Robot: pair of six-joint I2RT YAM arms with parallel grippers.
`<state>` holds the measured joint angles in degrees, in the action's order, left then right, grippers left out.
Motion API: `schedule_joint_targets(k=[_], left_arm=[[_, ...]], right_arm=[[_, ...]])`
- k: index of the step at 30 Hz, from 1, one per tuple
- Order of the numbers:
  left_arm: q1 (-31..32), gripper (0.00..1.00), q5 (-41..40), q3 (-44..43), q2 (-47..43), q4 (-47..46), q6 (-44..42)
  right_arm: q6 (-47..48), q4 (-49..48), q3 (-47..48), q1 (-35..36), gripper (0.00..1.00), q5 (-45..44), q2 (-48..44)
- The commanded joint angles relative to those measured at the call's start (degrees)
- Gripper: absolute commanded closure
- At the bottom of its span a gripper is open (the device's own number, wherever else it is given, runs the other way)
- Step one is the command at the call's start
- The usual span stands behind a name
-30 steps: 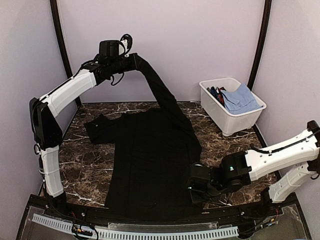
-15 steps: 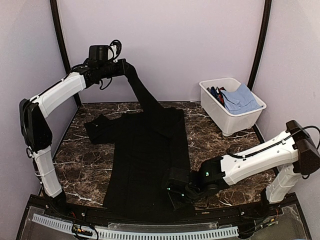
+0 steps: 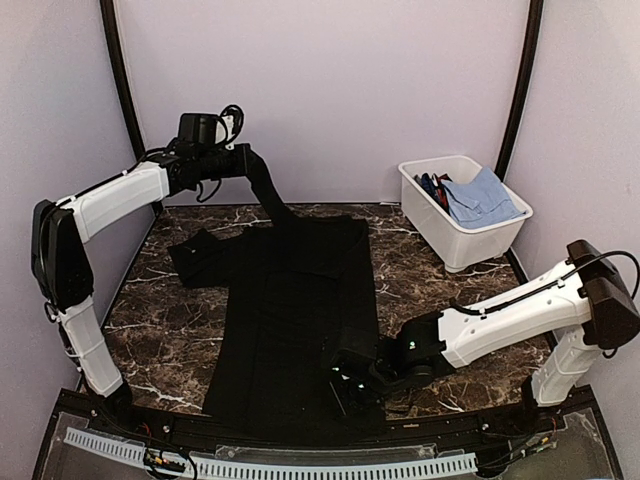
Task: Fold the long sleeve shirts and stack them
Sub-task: Fold the flattened shirt at the center of the board.
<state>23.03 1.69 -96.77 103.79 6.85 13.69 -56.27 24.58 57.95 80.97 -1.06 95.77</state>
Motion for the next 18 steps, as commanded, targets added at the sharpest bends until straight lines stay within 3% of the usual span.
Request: schedule_joint_targets(k=[1,3,7,14,18], left_arm=[[0.0,1.00,-1.0,3.4,-5.5,-3.2,-0.1],[0.0,1.00,-1.1,5.4,-6.6,-3.8,0.3],[0.0,1.00,-0.9,9.5,-8.9,-5.3,0.9],[0.0,1.00,2.0,15.1,-12.3,-8.1,1.2],[0.0,1.00,-0.6,15.6,-13.8,-7.2,1.7]], right_arm=[[2.5,-1.7,0.2,-0.7,0.72,0.3,-1.4],[3.1,-0.8,0.0,-1.6,0.63,-0.4,-3.3],[4.5,1.0,-1.2,-5.3,0.58,-2.4,-8.3],[9.4,-0.8,-2.5,-19.1,0.59,-4.7,-13.3],[13.3,-4.0,-0.2,-27.0,0.61,-3.6,-11.4]])
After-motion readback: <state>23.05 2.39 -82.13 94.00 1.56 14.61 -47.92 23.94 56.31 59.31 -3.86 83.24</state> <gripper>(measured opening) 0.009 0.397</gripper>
